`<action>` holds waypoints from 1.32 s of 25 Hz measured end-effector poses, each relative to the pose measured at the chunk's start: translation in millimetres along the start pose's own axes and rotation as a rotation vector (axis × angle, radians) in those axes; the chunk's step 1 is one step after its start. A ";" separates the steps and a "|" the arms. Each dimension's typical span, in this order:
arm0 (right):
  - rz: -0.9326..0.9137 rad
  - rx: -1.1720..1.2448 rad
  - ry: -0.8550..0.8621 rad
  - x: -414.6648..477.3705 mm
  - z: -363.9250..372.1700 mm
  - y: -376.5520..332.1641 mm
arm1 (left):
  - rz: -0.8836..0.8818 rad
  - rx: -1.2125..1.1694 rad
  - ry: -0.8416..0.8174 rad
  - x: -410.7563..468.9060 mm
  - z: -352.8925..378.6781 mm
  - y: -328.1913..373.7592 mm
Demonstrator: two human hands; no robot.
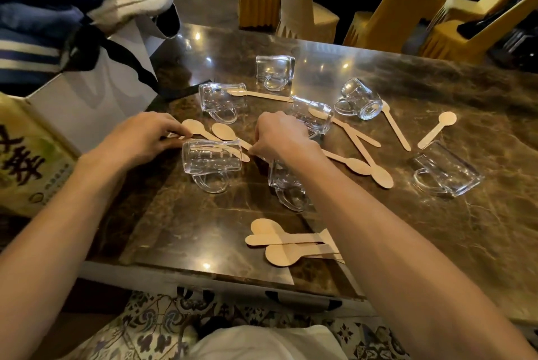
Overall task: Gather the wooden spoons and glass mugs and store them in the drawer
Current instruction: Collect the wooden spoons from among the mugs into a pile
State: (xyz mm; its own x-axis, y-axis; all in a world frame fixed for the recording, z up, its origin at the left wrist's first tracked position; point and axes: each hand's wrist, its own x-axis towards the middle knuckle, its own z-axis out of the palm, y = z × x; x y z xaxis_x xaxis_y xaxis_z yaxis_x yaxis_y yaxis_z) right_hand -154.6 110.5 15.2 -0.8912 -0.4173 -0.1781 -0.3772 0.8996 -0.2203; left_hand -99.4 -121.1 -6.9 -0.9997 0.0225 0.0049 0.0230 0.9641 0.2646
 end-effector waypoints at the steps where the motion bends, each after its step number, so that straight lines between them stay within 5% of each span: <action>1: 0.007 -0.005 0.011 1.2 1.5 -1.2 | 0.000 0.010 0.003 1.2 0.3 -1.5; 18: 0.034 0.130 0.164 1.1 -1.8 -6.7 | -0.003 -0.103 0.059 -9.5 -10.0 -0.3; 26: -0.024 0.258 0.357 -40.7 -38.2 17.9 | 0.157 -0.209 0.283 -14.5 -46.7 34.3; 33: -0.053 0.332 0.516 -90.3 -64.4 39.2 | 0.358 -0.420 0.164 -38.1 -62.0 92.6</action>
State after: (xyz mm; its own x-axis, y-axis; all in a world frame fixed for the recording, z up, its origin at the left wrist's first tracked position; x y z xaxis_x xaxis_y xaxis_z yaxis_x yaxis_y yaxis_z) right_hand -105.2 191.8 84.4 -0.9117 -0.2694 0.3101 -0.3996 0.7565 -0.5178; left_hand -59.2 -49.1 77.2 -0.9178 0.2544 0.3048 0.3907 0.7153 0.5795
